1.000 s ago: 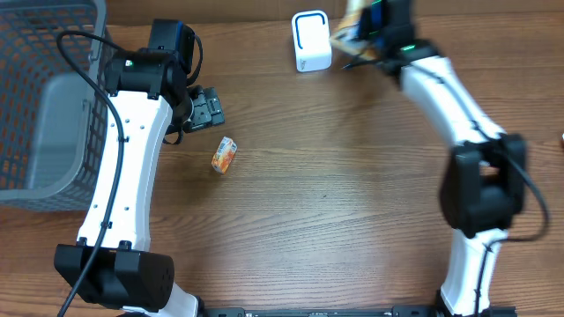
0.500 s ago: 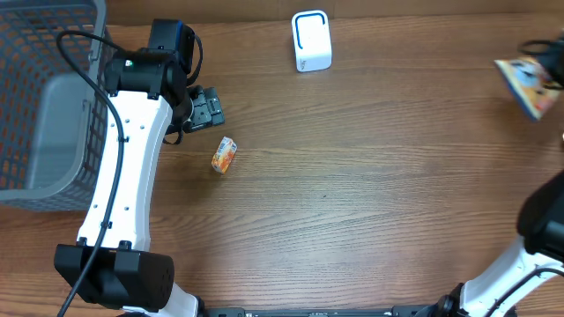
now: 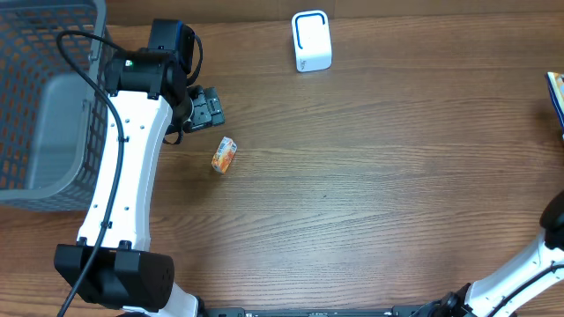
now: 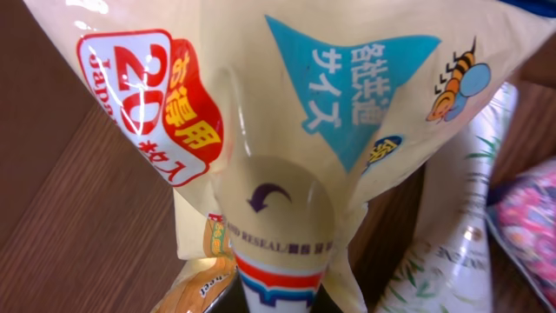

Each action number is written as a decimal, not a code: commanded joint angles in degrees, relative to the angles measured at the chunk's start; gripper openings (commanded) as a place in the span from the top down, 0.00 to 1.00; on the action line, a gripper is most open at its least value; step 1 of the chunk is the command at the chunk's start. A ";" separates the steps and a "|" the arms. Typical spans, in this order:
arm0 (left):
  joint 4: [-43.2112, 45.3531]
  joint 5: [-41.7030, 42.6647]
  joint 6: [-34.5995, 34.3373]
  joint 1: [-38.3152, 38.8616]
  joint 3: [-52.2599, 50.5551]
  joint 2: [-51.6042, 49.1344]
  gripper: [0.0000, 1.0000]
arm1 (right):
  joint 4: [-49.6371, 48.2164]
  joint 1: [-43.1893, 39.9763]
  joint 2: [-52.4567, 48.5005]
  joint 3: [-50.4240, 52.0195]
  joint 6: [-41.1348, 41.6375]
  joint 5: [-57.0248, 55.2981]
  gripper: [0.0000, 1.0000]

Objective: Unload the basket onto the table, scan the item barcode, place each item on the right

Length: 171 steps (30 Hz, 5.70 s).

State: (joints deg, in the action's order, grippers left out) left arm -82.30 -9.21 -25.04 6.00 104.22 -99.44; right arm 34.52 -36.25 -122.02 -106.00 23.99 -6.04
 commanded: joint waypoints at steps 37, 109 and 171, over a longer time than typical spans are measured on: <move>0.07 0.04 0.63 0.02 0.48 -0.33 0.00 | 8.07 -0.63 7.10 -2.71 0.31 12.15 0.96; 33.86 14.86 13.49 0.07 -34.27 -0.70 0.31 | 29.22 35.87 7.15 -2.71 -7.74 34.29 0.00; 53.16 20.76 -6.64 4.85 -40.24 -0.68 0.21 | 29.22 35.87 7.15 -2.71 -7.74 34.29 0.00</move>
State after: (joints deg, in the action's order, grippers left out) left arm -29.02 11.70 -32.69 12.47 63.20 -100.05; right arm 63.99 -0.34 -114.93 -108.38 16.67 28.47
